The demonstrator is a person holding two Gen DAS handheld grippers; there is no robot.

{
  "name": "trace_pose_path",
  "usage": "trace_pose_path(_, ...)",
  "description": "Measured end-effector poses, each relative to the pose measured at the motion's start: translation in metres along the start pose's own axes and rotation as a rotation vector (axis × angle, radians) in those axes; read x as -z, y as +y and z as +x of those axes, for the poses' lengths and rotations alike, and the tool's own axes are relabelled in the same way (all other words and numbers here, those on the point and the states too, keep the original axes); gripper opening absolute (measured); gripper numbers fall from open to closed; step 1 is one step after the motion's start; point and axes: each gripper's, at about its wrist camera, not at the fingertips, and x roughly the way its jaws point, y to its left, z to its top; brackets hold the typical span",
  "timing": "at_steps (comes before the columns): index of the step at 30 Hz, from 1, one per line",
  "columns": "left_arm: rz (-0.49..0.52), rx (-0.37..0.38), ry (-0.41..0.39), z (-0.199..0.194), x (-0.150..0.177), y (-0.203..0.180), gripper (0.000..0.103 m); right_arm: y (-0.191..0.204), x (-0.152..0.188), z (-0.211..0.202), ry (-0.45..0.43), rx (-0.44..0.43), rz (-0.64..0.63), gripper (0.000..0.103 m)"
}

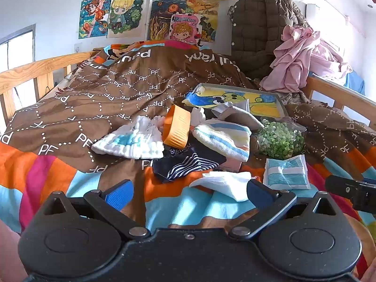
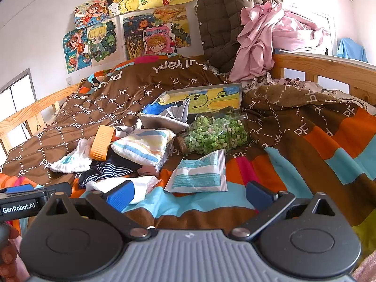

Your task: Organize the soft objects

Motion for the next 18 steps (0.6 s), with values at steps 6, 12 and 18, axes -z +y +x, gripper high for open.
trace_pose_path(6, 0.01, 0.014, 0.005, 0.001, 0.0, -0.003, 0.102, 0.001, -0.002, -0.001, 0.008, 0.0, 0.003, 0.103)
trace_pose_path(12, 0.039, 0.072, 0.028, 0.014, -0.006, -0.006, 0.102, -0.004, -0.017, 0.005, 0.053, -0.054, 0.001, 0.103)
trace_pose_path(18, 0.12, 0.181, 0.068, 0.042, -0.019, -0.013, 0.102, -0.029, -0.032, 0.037, 0.13, -0.086, 0.012, 0.103)
